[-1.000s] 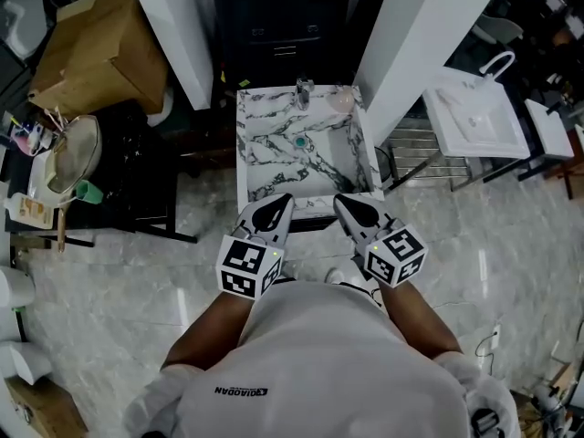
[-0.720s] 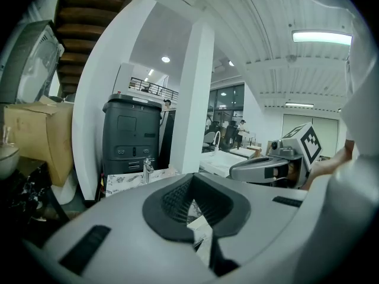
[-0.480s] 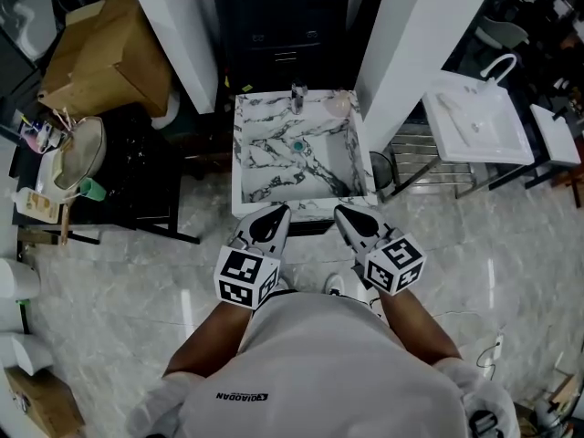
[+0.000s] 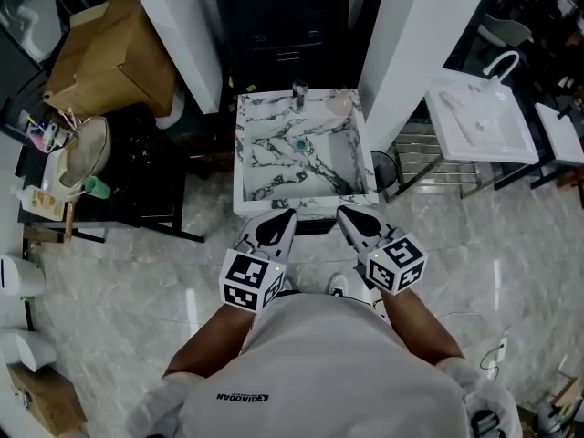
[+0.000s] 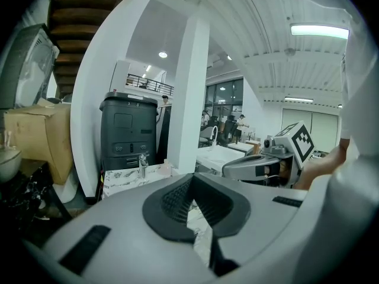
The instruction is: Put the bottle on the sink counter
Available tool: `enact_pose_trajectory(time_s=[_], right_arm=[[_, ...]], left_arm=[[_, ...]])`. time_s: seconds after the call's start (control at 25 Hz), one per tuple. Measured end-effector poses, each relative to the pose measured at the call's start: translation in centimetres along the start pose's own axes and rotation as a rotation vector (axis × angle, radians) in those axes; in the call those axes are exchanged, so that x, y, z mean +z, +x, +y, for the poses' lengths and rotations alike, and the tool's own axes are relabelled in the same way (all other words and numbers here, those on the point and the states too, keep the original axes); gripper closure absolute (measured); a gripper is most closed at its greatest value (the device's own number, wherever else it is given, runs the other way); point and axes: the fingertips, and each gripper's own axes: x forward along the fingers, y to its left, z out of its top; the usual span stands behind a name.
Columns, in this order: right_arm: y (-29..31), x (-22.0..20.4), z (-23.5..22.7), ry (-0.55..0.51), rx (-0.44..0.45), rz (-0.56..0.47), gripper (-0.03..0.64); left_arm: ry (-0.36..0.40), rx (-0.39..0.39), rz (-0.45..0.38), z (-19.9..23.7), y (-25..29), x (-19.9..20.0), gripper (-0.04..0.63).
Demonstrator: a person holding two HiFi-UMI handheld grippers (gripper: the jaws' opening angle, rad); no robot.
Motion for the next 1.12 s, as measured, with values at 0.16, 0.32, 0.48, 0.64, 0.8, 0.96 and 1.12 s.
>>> enact_pose_trajectory(time_s=[0.16, 0.32, 0.48, 0.64, 0.8, 0.96, 1.12], right_arm=[[0.0, -0.3, -0.2, -0.003, 0.002, 0.006, 0.577], [-0.1, -0.2, -0.2, -0.003, -0.001, 0.009, 0.577], [-0.1, 0.0, -0.5, -0.005, -0.006, 0.007, 0.577], [0.0, 0.0, -0.9, -0.005, -0.012, 0.007, 0.577], [0.0, 0.2, -1.3, -0.006, -0.017, 0.009, 0.577], [0.0, 0.2, -1.6, -0.006, -0.022, 0.004, 0.577], [0.1, 0.2, -1.9, -0.001, -0.028, 0.001, 0.577]], left_arm=[[0.002, 0.009, -0.003, 0.3, 0.0, 0.2, 0.581], [0.007, 0.010, -0.003, 0.5, 0.0, 0.4, 0.581], [0.010, 0.001, -0.002, 0.3, 0.3, 0.5, 0.581], [0.014, -0.006, -0.003, 0.3, 0.7, 0.6, 0.581], [0.015, -0.011, -0.005, 0.4, 1.0, 0.8, 0.581], [0.017, -0.015, -0.009, 0.5, 1.3, 0.9, 0.581], [0.017, -0.016, -0.010, 0.5, 1.5, 1.0, 0.581]])
